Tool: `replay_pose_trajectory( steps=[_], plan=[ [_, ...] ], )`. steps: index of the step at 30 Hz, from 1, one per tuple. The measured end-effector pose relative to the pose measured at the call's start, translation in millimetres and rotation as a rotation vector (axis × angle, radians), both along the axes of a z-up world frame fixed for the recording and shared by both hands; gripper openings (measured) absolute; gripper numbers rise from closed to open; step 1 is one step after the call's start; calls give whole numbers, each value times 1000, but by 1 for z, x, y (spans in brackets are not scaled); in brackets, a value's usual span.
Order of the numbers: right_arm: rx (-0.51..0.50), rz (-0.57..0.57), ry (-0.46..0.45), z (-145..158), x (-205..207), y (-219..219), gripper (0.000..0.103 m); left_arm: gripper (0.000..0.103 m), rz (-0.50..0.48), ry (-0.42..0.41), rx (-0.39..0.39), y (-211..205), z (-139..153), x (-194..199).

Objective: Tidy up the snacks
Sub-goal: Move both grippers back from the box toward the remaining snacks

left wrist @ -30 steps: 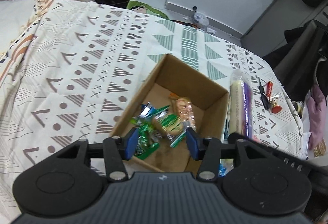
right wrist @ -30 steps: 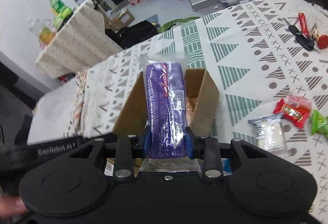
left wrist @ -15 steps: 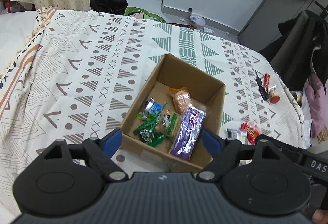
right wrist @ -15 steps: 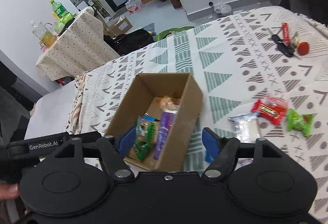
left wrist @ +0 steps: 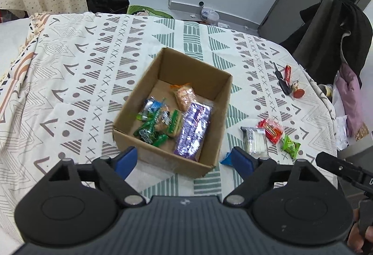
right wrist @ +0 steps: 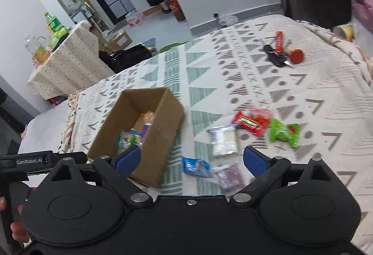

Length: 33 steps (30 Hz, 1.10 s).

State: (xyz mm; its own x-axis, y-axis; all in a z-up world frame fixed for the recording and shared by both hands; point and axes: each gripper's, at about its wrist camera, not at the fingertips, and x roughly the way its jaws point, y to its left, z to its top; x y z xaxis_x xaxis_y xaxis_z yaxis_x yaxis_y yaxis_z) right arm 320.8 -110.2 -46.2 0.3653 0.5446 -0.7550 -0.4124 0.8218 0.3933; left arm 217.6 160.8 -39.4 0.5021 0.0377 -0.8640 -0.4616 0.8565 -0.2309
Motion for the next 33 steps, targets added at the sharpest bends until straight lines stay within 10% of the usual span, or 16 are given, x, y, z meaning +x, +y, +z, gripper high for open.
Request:
replay_pose_trajectory(
  steps=[33],
  plan=[
    [13, -79, 74, -68, 38, -115, 92, 84, -120, 55, 8, -117, -53, 67]
  ],
)
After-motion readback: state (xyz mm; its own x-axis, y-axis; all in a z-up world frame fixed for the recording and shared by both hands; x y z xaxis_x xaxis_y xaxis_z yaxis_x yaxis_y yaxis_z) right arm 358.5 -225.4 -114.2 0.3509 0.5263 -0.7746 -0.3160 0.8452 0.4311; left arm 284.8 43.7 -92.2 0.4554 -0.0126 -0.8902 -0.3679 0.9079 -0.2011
